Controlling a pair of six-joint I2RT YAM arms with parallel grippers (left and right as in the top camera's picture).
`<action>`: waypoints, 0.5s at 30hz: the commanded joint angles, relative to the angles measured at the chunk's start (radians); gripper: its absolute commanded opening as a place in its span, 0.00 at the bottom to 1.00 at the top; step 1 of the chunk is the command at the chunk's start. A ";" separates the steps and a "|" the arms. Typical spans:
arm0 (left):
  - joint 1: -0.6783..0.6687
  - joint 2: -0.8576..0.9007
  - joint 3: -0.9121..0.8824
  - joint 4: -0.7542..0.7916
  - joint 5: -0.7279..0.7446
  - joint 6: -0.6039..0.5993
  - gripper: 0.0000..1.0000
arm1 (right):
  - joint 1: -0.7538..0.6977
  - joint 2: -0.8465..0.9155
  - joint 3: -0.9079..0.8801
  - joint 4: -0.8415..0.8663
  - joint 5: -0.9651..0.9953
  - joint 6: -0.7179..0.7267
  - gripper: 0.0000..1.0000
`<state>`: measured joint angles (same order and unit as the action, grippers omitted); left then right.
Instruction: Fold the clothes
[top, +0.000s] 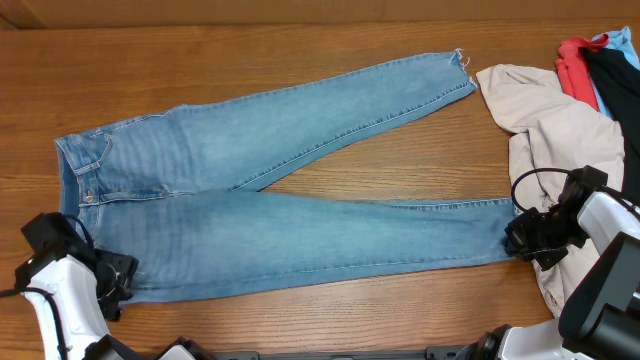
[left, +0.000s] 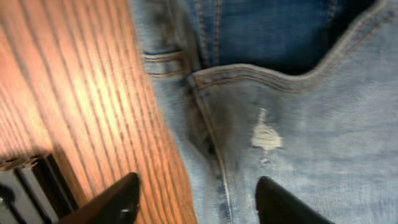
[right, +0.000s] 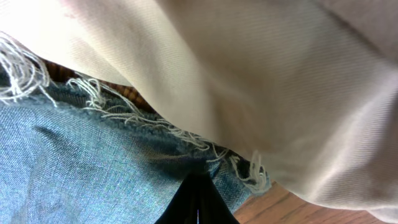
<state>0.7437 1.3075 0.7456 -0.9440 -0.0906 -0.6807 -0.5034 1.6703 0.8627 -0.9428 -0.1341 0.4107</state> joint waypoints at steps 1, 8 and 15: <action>0.056 0.000 0.012 0.010 -0.023 -0.038 0.72 | 0.004 -0.021 0.010 0.005 0.021 0.001 0.04; 0.215 0.000 0.012 0.073 0.014 -0.024 0.76 | 0.004 -0.021 0.009 0.005 0.021 0.001 0.04; 0.234 0.035 0.011 0.191 -0.016 -0.023 0.60 | 0.004 -0.021 0.009 0.003 0.021 0.001 0.04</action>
<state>0.9733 1.3136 0.7456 -0.7761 -0.0872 -0.7021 -0.5030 1.6703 0.8627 -0.9428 -0.1337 0.4110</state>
